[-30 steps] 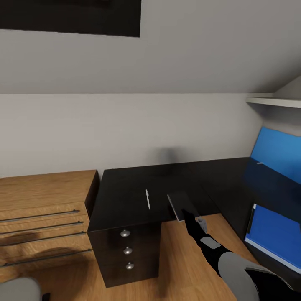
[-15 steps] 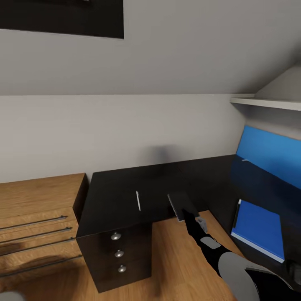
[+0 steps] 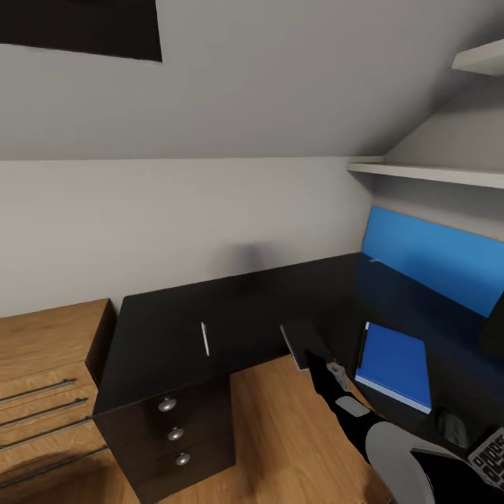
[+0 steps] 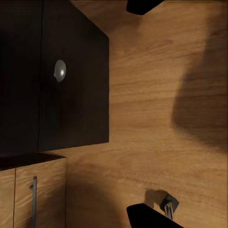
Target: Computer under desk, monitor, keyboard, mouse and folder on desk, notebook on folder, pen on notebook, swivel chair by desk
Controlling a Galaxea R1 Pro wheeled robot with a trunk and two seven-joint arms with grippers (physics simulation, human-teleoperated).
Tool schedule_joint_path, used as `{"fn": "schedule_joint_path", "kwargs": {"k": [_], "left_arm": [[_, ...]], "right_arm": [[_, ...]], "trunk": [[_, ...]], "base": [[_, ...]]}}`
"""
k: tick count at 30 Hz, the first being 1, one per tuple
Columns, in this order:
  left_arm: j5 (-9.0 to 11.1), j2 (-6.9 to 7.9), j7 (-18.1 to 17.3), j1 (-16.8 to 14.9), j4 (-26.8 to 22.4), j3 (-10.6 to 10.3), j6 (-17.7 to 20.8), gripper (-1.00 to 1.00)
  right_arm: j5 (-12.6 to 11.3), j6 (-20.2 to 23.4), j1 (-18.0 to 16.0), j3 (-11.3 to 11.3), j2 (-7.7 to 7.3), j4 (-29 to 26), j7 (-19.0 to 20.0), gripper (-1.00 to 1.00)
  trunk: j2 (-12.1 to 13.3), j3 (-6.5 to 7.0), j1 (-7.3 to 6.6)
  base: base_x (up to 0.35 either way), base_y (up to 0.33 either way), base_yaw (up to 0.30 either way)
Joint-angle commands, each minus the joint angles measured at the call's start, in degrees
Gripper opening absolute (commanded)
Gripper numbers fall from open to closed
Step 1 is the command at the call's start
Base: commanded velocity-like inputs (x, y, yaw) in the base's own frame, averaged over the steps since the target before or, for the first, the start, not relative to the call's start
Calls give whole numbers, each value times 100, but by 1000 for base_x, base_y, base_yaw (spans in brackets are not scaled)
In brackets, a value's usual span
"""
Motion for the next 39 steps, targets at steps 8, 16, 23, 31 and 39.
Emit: {"fn": "schedule_joint_path", "kwargs": {"k": [8, 16, 23, 31, 39], "left_arm": [[17, -5, -58, -3, 1, 49, -18, 100], [9, -17, -66, -2, 2, 43, -19, 100], [8, -22, -67, -1, 3, 41, -19, 100], [8, -15, -65, 0, 3, 41, -14, 100], [9, -15, -64, 0, 3, 44, -16, 100]], "right_arm": [[12, 13, -6, -50, -4, 1, 105, -100], [4, 26, -6, -48, -74, -5, 146, -100], [3, 175, -6, -42, -80, -7, 155, -100], [3, 256, -6, -41, -85, -8, 158, -100], [3, 265, -6, -48, -91, -8, 159, -100]], "trunk": [[77, 30, -44], [397, 174, -220], [678, 299, -373], [718, 317, -395], [718, 317, -395]], "base": [[0, 0, -261], [0, 0, -261], [0, 0, -261], [0, 0, -261], [0, 0, -148]]}}
